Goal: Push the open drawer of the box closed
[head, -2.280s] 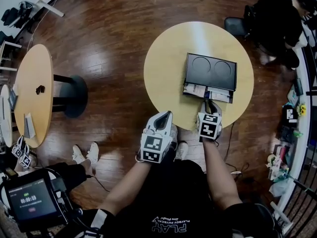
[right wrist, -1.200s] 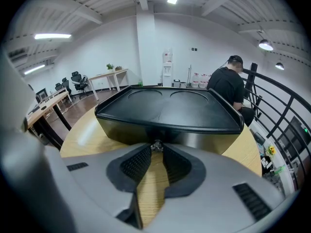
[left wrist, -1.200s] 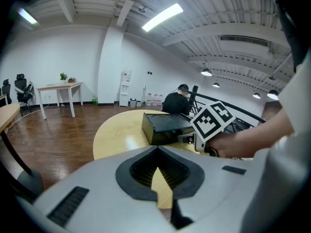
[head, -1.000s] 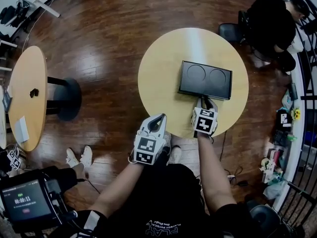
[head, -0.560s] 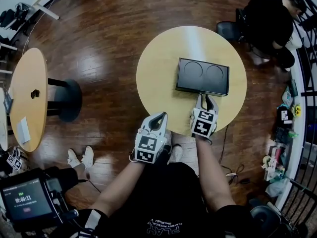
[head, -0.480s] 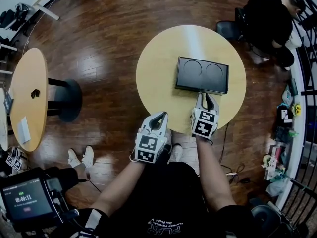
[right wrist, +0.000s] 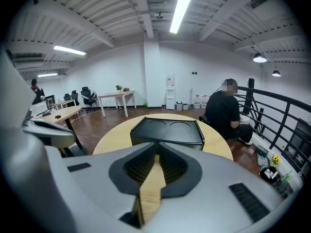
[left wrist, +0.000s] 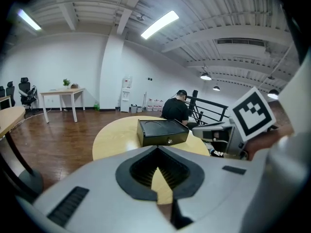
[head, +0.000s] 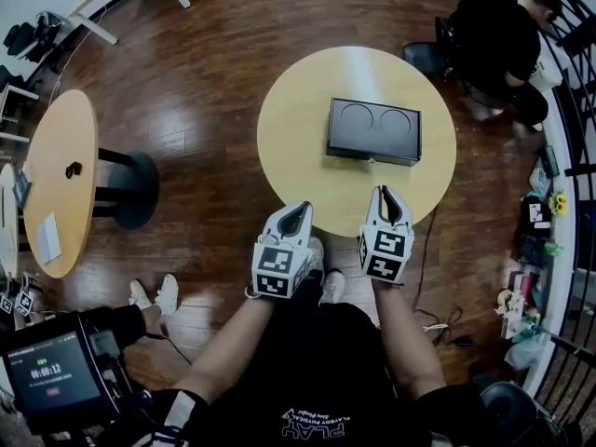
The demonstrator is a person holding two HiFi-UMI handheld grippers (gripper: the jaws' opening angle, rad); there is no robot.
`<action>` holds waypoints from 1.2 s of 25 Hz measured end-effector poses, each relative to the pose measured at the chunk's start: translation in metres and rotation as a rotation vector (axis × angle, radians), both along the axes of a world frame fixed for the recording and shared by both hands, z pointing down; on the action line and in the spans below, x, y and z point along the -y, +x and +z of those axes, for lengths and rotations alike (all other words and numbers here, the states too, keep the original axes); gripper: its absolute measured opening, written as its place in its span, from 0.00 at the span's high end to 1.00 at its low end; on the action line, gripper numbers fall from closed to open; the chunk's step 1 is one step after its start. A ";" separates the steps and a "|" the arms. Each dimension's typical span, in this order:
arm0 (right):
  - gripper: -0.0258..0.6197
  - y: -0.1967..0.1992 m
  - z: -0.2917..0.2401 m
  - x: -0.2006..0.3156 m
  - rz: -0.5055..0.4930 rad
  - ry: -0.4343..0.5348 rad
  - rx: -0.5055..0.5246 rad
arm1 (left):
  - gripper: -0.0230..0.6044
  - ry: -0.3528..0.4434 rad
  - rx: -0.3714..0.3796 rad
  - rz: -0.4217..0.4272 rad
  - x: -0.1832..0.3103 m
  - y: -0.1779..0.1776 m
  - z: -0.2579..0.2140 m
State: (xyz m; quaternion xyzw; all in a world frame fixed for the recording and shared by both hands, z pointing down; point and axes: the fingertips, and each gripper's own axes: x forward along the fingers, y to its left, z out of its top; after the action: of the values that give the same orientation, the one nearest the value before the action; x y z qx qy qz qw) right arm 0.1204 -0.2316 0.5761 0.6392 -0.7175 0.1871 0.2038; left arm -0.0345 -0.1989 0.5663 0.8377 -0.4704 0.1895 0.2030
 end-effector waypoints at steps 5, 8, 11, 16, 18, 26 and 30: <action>0.95 -0.011 -0.014 -0.039 -0.051 0.023 -0.011 | 0.97 0.025 -0.016 -0.034 -0.018 -0.006 -0.015; 0.95 -0.017 -0.027 -0.058 -0.078 0.054 -0.008 | 0.97 0.045 -0.038 -0.040 -0.033 -0.002 -0.029; 0.95 -0.020 -0.036 -0.077 -0.101 0.075 0.012 | 0.97 0.069 -0.036 -0.029 -0.053 0.005 -0.039; 0.95 -0.032 -0.042 -0.111 -0.134 0.074 0.033 | 0.97 0.090 -0.011 -0.038 -0.086 0.003 -0.052; 0.95 -0.037 -0.046 -0.125 -0.148 0.073 0.047 | 0.97 0.103 -0.001 -0.035 -0.100 0.003 -0.060; 0.95 -0.048 -0.037 -0.177 -0.180 0.039 0.088 | 0.97 0.058 0.004 -0.021 -0.148 0.001 -0.046; 0.95 -0.050 -0.027 -0.210 -0.184 0.026 0.120 | 0.97 0.054 0.004 0.022 -0.181 0.007 -0.036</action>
State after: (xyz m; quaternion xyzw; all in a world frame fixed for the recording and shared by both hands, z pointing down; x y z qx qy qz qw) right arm 0.0701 -0.0217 0.5488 0.5607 -0.7866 0.1964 0.1686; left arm -0.0272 -0.0183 0.5302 0.8476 -0.4664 0.1807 0.1772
